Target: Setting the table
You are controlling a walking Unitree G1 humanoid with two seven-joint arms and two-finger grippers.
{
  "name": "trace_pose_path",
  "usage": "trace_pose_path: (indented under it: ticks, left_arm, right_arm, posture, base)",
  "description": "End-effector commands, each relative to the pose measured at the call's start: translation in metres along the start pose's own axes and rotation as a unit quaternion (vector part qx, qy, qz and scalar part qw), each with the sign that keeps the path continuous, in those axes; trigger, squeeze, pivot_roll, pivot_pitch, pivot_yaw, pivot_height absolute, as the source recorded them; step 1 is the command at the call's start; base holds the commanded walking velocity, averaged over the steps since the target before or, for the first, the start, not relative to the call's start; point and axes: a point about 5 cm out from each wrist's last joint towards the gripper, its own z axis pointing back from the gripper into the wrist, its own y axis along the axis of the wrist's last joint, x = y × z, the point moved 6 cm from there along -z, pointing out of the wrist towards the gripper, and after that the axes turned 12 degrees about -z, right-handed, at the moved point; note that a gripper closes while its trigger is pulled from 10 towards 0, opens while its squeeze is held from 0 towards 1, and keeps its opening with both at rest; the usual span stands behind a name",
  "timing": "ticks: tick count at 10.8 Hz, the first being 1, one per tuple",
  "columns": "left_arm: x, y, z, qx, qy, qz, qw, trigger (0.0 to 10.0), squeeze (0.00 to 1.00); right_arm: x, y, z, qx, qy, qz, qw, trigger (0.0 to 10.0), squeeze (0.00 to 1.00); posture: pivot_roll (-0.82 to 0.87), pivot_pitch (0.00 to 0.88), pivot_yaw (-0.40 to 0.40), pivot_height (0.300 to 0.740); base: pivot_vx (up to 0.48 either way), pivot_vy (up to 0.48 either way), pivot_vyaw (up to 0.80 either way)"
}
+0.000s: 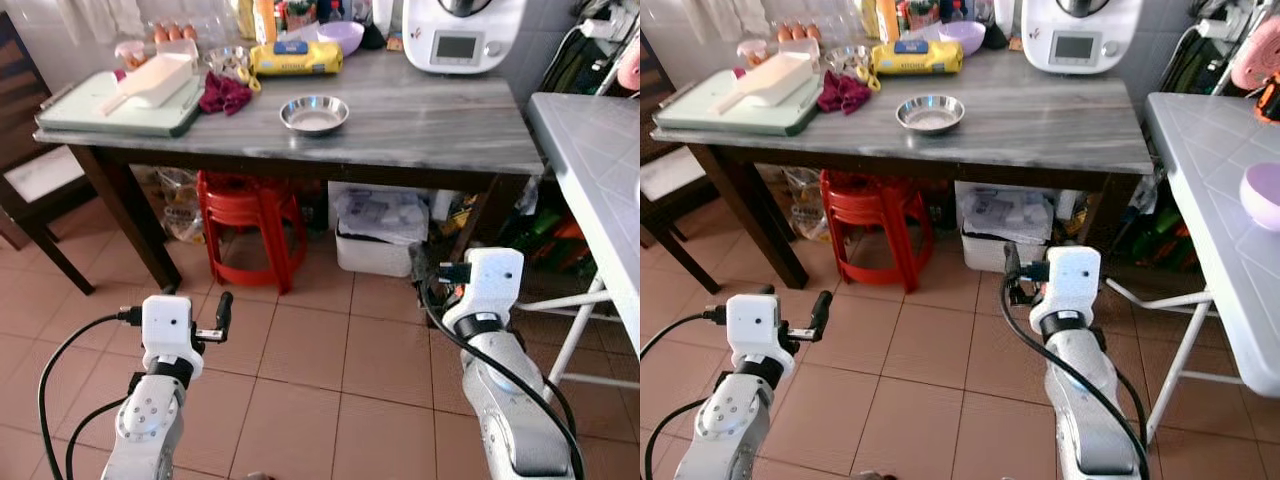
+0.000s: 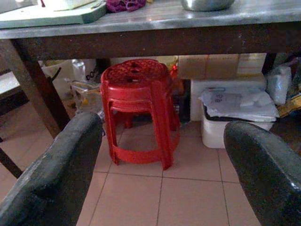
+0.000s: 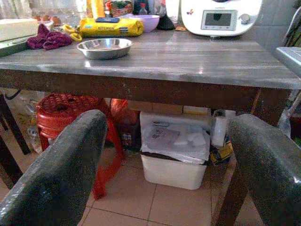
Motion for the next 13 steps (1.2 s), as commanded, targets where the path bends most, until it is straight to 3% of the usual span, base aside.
trace_pose_path:
  ticks: [1,5,10,13]
  left_arm:
    - [0.004,0.007,0.001,0.017,-0.027,0.007,0.999,10.0,0.00]
    - [0.013,0.014,0.001,0.031,-0.055,0.010,0.998,10.0,0.00]
    - [0.017,0.012,0.002,0.029,-0.063,0.019,0.997,10.0,0.00]
    - [0.016,0.027,0.000,0.047,-0.056,0.026,0.997,10.0,0.00]
  right_arm:
    - [0.000,0.002,-0.001,0.003,0.001,-0.001,1.000,10.0,0.00]
    - [0.000,0.002,-0.001,0.003,0.000,-0.002,1.000,10.0,0.00]
    - [0.002,0.007,0.000,0.013,0.000,0.014,1.000,10.0,0.00]
    - [0.007,0.015,0.010,0.025,-0.006,0.019,0.999,10.0,0.00]
  posture:
    - [-0.01,0.093,0.052,0.740]
    - [-0.02,0.095,0.053,0.740]
    - [-0.02,0.098,0.048,0.740]
    - [-0.03,0.101,0.045,0.740]
  base:
    - [0.000,0.000,0.00]
    - [0.000,0.000,0.00]
    - [0.000,-0.359,0.00]
    - [0.000,-0.365,0.00]
